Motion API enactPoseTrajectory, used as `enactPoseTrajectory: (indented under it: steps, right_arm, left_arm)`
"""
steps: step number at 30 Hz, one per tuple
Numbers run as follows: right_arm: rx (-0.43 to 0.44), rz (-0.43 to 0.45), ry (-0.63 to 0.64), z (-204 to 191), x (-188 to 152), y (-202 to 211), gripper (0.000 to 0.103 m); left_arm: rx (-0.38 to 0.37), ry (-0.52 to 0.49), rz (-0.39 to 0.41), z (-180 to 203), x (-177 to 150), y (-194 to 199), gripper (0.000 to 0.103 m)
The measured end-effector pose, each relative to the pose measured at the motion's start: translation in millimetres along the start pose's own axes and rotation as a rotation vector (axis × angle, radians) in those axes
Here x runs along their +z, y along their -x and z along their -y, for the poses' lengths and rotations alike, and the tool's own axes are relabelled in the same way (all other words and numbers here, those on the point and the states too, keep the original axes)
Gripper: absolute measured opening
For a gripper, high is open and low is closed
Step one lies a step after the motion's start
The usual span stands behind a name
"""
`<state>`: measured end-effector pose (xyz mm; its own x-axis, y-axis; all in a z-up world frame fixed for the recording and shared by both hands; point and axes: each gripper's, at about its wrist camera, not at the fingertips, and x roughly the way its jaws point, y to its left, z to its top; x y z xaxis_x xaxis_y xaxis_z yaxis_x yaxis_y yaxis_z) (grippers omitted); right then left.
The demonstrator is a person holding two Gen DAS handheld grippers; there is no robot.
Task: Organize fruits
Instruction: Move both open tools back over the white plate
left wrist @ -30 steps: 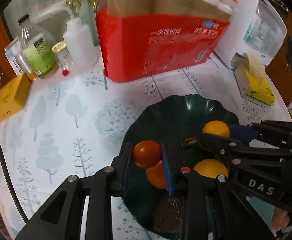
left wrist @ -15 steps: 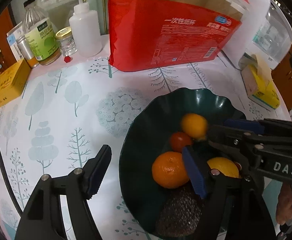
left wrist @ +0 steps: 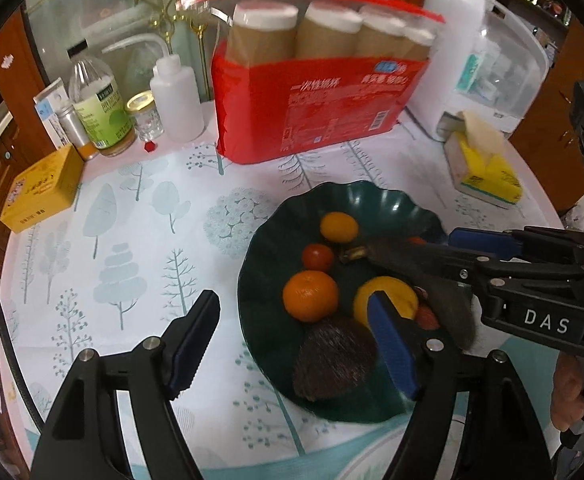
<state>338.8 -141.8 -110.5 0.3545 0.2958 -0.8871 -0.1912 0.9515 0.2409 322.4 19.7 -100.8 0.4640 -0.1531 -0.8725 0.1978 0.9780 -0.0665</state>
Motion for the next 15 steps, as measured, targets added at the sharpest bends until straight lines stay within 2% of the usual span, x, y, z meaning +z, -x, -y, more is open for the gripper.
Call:
enactPoseTrajectory:
  steps: [8,15]
  right_arm:
    - [-0.037,0.051,0.012,-10.6,-34.3,59.4,0.042]
    - [-0.040,0.100,0.030,-22.2,-78.9,113.0,0.042]
  left_arm:
    - [-0.013,-0.036,0.054,20.1,-18.7,64.1,0.081]
    - [-0.038,-0.038,0.103,26.9,-46.6,117.5,0.085]
